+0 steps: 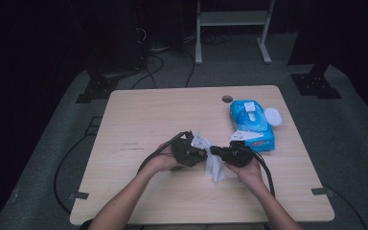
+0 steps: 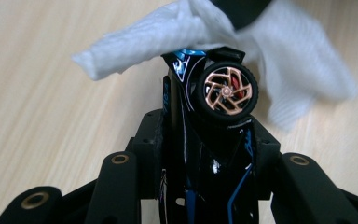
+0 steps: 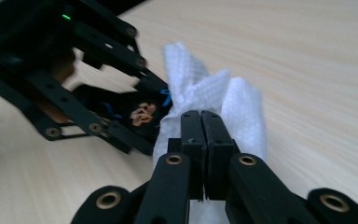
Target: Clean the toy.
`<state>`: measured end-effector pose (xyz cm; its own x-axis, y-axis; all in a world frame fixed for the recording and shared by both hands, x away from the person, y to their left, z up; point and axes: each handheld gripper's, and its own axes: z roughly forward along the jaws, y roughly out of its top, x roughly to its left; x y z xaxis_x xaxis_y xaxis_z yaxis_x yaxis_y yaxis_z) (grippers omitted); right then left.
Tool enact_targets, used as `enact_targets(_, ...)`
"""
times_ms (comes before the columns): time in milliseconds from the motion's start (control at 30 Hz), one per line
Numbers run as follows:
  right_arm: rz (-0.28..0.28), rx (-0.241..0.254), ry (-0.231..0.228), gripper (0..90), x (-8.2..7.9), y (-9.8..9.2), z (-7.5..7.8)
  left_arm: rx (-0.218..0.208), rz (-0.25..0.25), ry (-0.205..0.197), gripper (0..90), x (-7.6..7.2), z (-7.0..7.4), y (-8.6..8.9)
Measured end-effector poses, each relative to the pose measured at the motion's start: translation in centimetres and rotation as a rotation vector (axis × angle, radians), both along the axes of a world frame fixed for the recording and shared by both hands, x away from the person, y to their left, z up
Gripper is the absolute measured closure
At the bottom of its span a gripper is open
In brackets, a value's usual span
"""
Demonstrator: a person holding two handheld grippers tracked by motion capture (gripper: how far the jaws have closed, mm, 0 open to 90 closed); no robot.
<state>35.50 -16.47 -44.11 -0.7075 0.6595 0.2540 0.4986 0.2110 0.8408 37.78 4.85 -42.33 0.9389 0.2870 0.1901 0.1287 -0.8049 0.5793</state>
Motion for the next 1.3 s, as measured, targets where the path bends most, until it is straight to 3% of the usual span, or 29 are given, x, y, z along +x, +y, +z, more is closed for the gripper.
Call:
enact_targets(200,0.032,0.072,-0.074,88.1,-1.0,0.3,2.4,-0.121,-0.011,-0.052,57.0,-0.9,1.3,1.0)
enact_targets(300,0.022,0.052,-0.115,88.1,-1.4,0.2,3.2,-0.201,-0.014,-0.059,57.0,-1.5,1.7,1.4)
enact_targets(467,0.019,0.019,-0.122,88.2,-1.9,0.2,3.8,-0.211,-0.020,-0.072,57.0,-1.8,1.5,1.3)
enact_targets(633,0.054,0.032,-0.155,88.2,-2.6,1.4,5.0,-0.231,-0.020,-0.072,57.0,-2.0,1.6,1.5)
enact_targets(700,0.062,0.054,-0.144,88.2,-2.4,1.3,5.1,-0.239,-0.014,-0.069,57.0,-2.1,1.6,1.7)
enact_targets(767,0.044,0.025,-0.151,88.2,-2.2,1.1,4.8,-0.238,-0.012,-0.073,56.9,-2.0,1.6,1.9)
enact_targets(867,0.024,0.011,-0.125,88.2,-2.1,0.7,4.2,-0.238,-0.014,-0.072,57.0,-2.0,1.6,1.9)
enact_targets(1067,0.076,0.053,-0.163,88.2,-2.8,1.7,5.6,-0.258,-0.023,-0.072,56.8,-2.3,1.8,1.6)
enact_targets(1300,0.021,0.019,-0.139,88.2,-2.2,0.4,4.5,-0.267,-0.019,-0.071,56.8,-2.2,1.9,2.0)
